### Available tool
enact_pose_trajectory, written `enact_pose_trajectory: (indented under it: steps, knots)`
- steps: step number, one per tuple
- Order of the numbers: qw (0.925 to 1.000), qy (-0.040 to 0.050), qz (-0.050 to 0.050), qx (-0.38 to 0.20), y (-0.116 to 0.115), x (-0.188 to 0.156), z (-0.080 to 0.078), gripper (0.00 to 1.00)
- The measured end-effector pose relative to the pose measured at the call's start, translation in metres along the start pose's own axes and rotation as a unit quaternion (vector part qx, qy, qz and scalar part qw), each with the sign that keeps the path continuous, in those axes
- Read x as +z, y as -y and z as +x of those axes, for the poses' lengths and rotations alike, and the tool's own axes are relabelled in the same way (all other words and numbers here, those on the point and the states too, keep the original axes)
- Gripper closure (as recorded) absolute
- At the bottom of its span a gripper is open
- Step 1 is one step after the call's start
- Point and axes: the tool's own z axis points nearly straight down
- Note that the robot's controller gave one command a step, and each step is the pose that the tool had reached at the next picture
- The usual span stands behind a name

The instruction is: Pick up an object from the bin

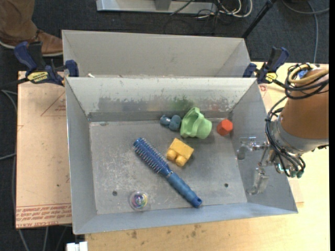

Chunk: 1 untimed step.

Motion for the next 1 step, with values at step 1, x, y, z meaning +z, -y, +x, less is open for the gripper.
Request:
enact_pose_trajectory:
  steps: [1]
  knots:
    - [0.9988,0.0040,-0.001,-0.050,-0.0686,0.0477,-0.0549,0.00]
